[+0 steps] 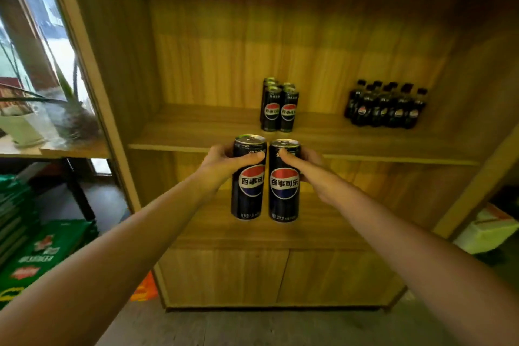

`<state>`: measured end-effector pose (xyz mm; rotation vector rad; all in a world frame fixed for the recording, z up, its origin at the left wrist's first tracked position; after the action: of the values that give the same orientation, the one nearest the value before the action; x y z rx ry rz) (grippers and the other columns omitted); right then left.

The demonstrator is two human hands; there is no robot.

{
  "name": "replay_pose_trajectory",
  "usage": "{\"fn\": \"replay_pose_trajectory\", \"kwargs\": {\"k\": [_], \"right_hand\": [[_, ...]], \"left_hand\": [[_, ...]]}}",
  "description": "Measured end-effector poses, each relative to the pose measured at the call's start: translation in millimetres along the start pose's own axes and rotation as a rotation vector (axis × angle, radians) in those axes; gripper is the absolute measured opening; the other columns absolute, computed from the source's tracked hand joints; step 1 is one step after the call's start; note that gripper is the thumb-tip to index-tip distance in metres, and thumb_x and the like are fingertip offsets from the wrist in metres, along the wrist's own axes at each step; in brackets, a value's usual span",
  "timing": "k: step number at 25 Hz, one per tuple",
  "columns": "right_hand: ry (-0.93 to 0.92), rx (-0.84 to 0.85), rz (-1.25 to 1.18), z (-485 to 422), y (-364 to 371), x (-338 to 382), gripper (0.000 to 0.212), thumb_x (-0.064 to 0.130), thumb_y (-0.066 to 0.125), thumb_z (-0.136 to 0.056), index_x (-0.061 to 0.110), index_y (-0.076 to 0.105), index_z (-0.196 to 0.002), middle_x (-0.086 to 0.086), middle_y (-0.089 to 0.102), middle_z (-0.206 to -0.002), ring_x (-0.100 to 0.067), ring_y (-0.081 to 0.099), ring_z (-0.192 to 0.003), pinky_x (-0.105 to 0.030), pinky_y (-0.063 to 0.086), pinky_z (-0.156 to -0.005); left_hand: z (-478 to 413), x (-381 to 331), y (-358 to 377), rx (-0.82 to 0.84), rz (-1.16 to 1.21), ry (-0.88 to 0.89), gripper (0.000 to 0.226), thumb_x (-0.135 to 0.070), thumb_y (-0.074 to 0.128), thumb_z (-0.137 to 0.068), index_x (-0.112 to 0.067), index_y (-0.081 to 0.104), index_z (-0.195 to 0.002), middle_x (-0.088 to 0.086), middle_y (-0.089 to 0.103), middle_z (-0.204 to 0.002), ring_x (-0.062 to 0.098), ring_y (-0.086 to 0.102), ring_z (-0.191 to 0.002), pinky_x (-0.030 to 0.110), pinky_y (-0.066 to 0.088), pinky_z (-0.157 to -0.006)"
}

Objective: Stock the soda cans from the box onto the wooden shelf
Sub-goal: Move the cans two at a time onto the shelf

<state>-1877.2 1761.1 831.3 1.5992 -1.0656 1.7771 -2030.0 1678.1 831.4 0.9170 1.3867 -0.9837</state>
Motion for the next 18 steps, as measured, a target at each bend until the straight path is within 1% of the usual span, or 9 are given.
{"fn": "replay_pose_trajectory", "kwargs": {"k": [2, 4, 5, 7, 9, 12, 13, 15, 18], "right_hand": [[-0.044, -0.016, 0.0, -9, -3, 26, 0.023, 0.029, 0.062, -0.082, 0.026, 0.056, -0.104, -0.003, 0.061, -0.119, -0.011, 0.058, -0.092, -0.024, 0.048, -0.078], [-0.079, -0.048, 0.011, -17, -5, 43, 0.033, 0.027, 0.063, -0.083, 0.02, 0.054, -0.114, -0.007, 0.059, -0.125, -0.013, 0.056, -0.095, -0.026, 0.047, -0.081], [-0.084, -0.065, 0.022, -22, -5, 50, 0.039, 0.027, 0.062, -0.083, 0.016, 0.052, -0.119, -0.007, 0.058, -0.126, -0.012, 0.055, -0.094, -0.025, 0.047, -0.078], [-0.082, -0.087, 0.055, -32, -6, 55, 0.046, 0.028, 0.063, -0.083, 0.013, 0.05, -0.124, -0.006, 0.057, -0.129, -0.012, 0.054, -0.094, -0.022, 0.046, -0.072], [-0.074, -0.113, 0.085, -45, -12, 55, 0.05, 0.029, 0.064, -0.082, 0.012, 0.048, -0.126, -0.007, 0.055, -0.133, -0.012, 0.052, -0.099, -0.024, 0.044, -0.079], [-0.062, -0.117, 0.11, -68, -25, 51, 0.051, 0.028, 0.063, -0.082, 0.012, 0.046, -0.128, -0.007, 0.053, -0.134, -0.012, 0.049, -0.102, -0.019, 0.043, -0.075], [-0.056, -0.117, 0.108, -78, -30, 48, 0.052, 0.028, 0.063, -0.082, 0.012, 0.046, -0.128, -0.007, 0.053, -0.134, -0.014, 0.051, -0.106, -0.02, 0.043, -0.076], [-0.037, -0.131, 0.09, -104, -43, 39, 0.054, 0.028, 0.065, -0.081, 0.013, 0.046, -0.129, -0.008, 0.052, -0.136, -0.02, 0.051, -0.116, -0.026, 0.041, -0.085], [-0.043, -0.128, 0.059, -150, -63, 22, 0.059, 0.025, 0.068, -0.078, 0.013, 0.044, -0.131, -0.009, 0.051, -0.137, -0.024, 0.05, -0.122, -0.03, 0.042, -0.09]], "left_hand": [[-12, -23, -4, 0.016, -0.005, 0.056, 0.023, -0.02, 0.071, -0.074, -0.023, 0.059, -0.093, -0.009, 0.063, -0.09, 0.014, 0.062, -0.094, 0.019, 0.042, -0.066], [-24, -39, -8, 0.034, -0.011, 0.092, 0.036, -0.019, 0.071, -0.075, -0.017, 0.058, -0.109, -0.009, 0.063, -0.091, 0.008, 0.061, -0.087, 0.019, 0.043, -0.065], [-32, -46, -10, 0.04, -0.012, 0.105, 0.042, -0.018, 0.071, -0.075, -0.015, 0.056, -0.114, -0.009, 0.062, -0.091, 0.004, 0.06, -0.083, 0.018, 0.043, -0.063], [-47, -51, -11, 0.043, -0.031, 0.127, 0.042, -0.017, 0.071, -0.075, -0.016, 0.055, -0.114, -0.009, 0.062, -0.091, 0.0, 0.058, -0.077, 0.014, 0.043, -0.058], [-66, -52, -10, 0.051, -0.02, 0.138, 0.041, -0.015, 0.071, -0.075, -0.016, 0.056, -0.113, -0.009, 0.063, -0.091, -0.001, 0.059, -0.076, 0.01, 0.045, -0.055], [-97, -47, -3, 0.081, -0.022, 0.12, 0.046, -0.014, 0.073, -0.073, -0.011, 0.056, -0.116, 0.002, 0.066, -0.11, 0.006, 0.062, -0.088, 0.017, 0.05, -0.068], [-108, -45, 1, 0.092, -0.019, 0.119, 0.048, -0.014, 0.073, -0.073, -0.01, 0.056, -0.117, 0.004, 0.065, -0.113, 0.007, 0.063, -0.089, 0.018, 0.05, -0.068], [-134, -41, 10, 0.105, -0.007, 0.117, 0.044, -0.01, 0.072, -0.074, -0.012, 0.057, -0.115, 0.004, 0.065, -0.11, 0.005, 0.063, -0.085, 0.014, 0.051, -0.063], [-178, -36, 24, 0.071, -0.009, 0.108, 0.05, -0.008, 0.072, -0.073, -0.014, 0.054, -0.12, 0.009, 0.062, -0.122, 0.013, 0.062, -0.093, 0.02, 0.048, -0.072]]}}
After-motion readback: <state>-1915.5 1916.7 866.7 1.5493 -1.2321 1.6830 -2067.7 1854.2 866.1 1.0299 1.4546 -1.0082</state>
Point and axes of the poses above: each hand's wrist, its own z-axis away from the middle knuckle, its own y-axis out of the palm, x = y × z, the point moved 2 cm from there along -z, towards the middle knuckle
